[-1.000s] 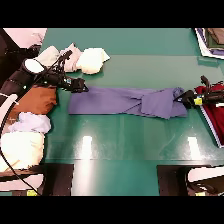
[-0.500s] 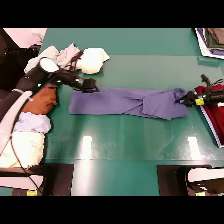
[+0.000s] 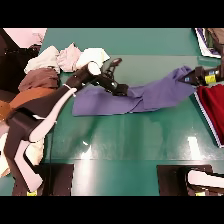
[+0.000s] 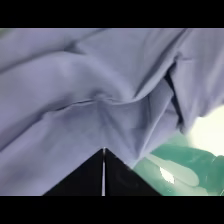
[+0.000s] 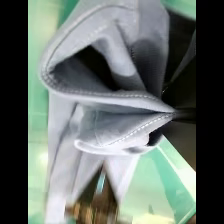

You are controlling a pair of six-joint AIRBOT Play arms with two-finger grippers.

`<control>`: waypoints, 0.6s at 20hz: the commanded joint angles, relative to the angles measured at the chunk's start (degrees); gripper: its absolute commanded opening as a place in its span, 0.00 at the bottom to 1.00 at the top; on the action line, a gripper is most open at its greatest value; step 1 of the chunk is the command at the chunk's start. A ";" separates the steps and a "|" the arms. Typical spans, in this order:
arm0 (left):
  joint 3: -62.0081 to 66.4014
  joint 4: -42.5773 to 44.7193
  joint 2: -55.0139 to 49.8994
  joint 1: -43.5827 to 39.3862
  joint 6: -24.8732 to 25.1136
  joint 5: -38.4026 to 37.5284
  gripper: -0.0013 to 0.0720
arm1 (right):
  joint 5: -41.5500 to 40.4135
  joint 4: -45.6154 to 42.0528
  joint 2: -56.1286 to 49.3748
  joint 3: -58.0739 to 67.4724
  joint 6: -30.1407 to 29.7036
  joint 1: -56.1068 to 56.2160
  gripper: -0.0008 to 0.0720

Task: Fold the shirts.

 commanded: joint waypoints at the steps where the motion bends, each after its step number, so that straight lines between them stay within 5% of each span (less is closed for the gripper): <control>1: 3.52 0.00 -5.29 -2.40 -2.45 1.31 0.05 | 2.23 0.13 0.28 8.46 5.07 6.03 0.03; 12: 4.46 3.50 -5.70 -1.62 -2.36 -0.74 0.05 | 3.98 0.04 -8.22 27.26 6.69 21.75 0.03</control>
